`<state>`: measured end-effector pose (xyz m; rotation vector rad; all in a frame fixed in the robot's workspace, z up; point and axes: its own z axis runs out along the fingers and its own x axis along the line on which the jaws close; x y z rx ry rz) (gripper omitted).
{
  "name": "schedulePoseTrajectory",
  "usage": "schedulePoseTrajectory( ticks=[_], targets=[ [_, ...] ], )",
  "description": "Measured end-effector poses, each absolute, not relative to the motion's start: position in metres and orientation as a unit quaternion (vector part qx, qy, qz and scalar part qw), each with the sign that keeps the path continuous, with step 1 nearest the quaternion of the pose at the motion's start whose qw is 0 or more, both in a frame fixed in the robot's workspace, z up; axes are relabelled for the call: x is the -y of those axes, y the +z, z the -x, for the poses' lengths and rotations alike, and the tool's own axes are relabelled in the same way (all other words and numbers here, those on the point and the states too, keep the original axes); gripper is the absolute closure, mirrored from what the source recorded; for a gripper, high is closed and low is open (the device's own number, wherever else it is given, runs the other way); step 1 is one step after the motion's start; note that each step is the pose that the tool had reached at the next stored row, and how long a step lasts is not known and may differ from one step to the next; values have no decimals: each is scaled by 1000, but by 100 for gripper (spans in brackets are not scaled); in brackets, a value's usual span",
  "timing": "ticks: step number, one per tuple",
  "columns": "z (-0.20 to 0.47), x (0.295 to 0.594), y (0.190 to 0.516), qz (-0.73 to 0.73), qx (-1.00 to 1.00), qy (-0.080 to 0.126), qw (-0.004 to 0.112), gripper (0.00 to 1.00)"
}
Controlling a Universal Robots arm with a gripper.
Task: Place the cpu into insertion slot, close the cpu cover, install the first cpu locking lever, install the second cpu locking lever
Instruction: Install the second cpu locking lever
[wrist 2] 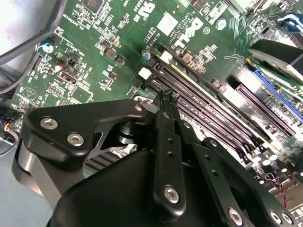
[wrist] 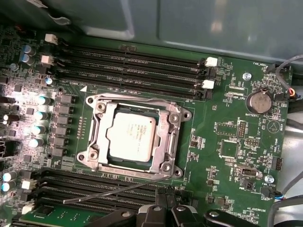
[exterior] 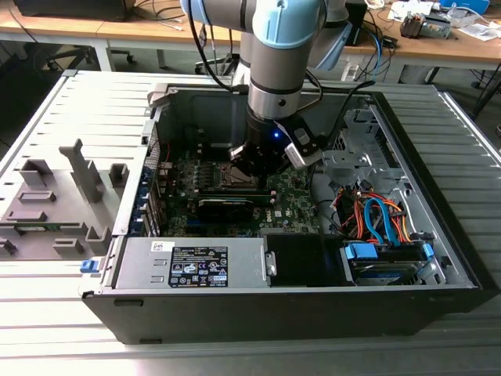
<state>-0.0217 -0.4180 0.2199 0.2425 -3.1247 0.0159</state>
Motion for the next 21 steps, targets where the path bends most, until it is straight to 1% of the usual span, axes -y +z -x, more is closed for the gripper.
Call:
schedulePoseTrajectory(
  ticks=[8, 21],
  targets=[
    [25, 417, 216, -77, 997, 5, 4, 89],
    [71, 416, 216, -77, 997, 0, 2, 89]
  ],
)
